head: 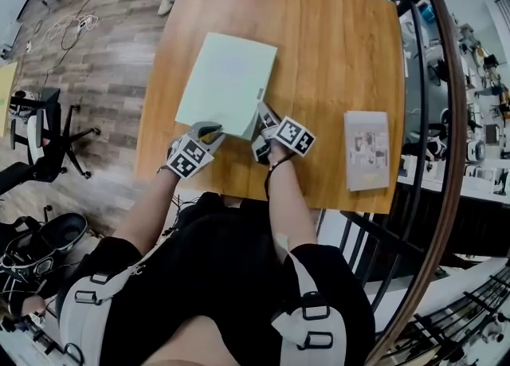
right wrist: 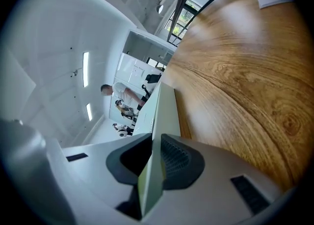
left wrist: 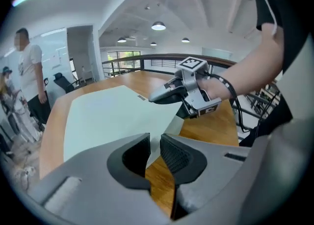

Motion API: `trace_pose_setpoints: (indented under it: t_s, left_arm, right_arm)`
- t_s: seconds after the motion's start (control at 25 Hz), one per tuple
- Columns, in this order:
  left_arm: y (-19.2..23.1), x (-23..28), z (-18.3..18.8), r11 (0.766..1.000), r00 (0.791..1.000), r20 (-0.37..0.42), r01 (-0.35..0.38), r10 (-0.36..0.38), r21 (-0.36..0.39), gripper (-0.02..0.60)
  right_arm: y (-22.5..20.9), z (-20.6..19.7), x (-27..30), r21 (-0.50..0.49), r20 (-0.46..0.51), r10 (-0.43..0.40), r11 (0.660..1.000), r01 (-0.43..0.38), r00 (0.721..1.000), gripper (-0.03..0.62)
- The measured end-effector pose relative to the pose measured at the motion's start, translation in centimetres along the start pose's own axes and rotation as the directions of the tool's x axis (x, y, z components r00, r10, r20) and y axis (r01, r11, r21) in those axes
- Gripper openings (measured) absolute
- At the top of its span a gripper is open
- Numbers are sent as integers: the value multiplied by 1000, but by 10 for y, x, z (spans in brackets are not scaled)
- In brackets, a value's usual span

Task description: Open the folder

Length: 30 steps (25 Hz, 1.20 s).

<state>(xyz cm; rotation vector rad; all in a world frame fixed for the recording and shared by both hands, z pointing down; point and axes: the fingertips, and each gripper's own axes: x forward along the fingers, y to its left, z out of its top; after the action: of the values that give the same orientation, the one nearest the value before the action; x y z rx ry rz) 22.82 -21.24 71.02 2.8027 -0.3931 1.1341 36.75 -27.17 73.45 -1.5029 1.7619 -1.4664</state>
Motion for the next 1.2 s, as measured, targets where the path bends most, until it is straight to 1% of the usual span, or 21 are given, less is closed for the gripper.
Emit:
trace_pose_setpoints:
  t_s: [0.16,0.32,0.4,0.52,0.68,0.88,0.96,1.0,1.04,1.12,1.2]
  left_arm:
    - [5,-12,8,998,999,43,-6,8,-61,43]
    - [15,-29,28,989,989,142,-8,30,-149,34]
    - [20,-42,37,986,982,181,-18,48,-165,31]
    - [25,-62,40,986,974,213,-44,78,-160,27]
    - [47,-98,41,971,948,268,-119,174,-207,14]
    - [72,-141,34,948,913,297,-212,279,-239,2]
    - [83,-157,28,929,893,311,-242,327,-281,0]
    - [89,-165,23,913,880,315,-257,356,-315,0]
    - [97,-173,16,894,865,315,-273,390,-356,0]
    - [112,-188,-2,842,833,299,-312,465,-440,0]
    - [128,-200,-24,781,802,262,-354,536,-513,0]
  right_arm:
    - [-2,-1,0,-12,6,-11,1000,11,1000,60]
    - [-2,1,2,-34,1,-22,999,22,1000,61]
    - [-2,2,0,-57,-6,-33,998,32,999,61]
    - [-5,0,-2,-98,-21,-55,994,53,998,60]
    - [-6,2,1,-122,-34,-70,990,65,997,60]
    - [-5,1,1,-183,-29,-121,977,114,992,54]
    - [-5,0,1,-203,-31,-136,971,127,990,54]
    - [-4,-1,1,-213,-33,-143,968,133,989,54]
    - [-4,-1,1,-225,-35,-151,964,140,988,54]
    - [-3,-1,0,-258,-35,-171,953,157,985,54]
    - [-2,-2,1,-286,-35,-188,943,170,982,54]
